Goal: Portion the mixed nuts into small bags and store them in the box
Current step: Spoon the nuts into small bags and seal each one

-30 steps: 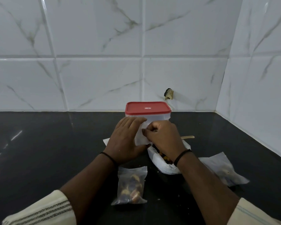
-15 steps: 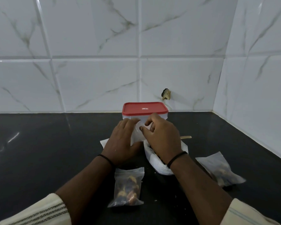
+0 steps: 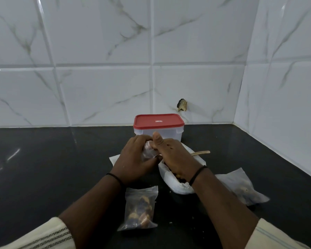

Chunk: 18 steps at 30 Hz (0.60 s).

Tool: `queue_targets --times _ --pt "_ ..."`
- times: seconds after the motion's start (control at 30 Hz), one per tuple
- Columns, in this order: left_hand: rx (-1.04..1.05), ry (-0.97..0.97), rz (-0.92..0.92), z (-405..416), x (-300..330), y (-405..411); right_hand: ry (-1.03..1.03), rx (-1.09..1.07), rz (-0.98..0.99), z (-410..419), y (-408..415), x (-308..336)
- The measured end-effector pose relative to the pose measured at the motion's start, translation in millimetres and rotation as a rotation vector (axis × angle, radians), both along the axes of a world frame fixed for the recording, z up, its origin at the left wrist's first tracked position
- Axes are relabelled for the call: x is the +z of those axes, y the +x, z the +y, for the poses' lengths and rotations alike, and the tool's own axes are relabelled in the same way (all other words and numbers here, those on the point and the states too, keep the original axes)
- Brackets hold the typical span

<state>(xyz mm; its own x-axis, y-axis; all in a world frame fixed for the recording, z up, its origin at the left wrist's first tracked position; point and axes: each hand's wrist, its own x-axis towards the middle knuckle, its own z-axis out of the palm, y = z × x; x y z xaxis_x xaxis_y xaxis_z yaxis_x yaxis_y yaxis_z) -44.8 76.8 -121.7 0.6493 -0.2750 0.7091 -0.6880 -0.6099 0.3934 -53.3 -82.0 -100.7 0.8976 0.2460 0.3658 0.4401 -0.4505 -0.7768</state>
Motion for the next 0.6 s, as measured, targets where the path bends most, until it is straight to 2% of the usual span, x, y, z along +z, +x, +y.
queue_targets --times 0.17,0.27,0.4,0.47,0.6 --pt "-0.001 -0.11 0.126 0.9 2.1 -5.4 -0.078 0.011 -0.001 1.0 -5.5 3.3" --pt "0.048 -0.128 0.137 -1.0 1.5 -4.5 -0.022 0.02 0.04 1.5 -4.1 2.6" --pt "0.145 -0.059 0.014 -1.3 4.5 -2.4 0.088 0.067 0.095 2.3 -3.6 0.5" --pt "0.16 -0.033 0.051 0.6 4.0 -1.2 0.111 0.067 0.118 2.5 -0.2 -1.1" --pt "0.05 -0.011 0.138 4.9 -1.1 2.5 0.132 0.121 0.232 2.2 1.7 -0.4"
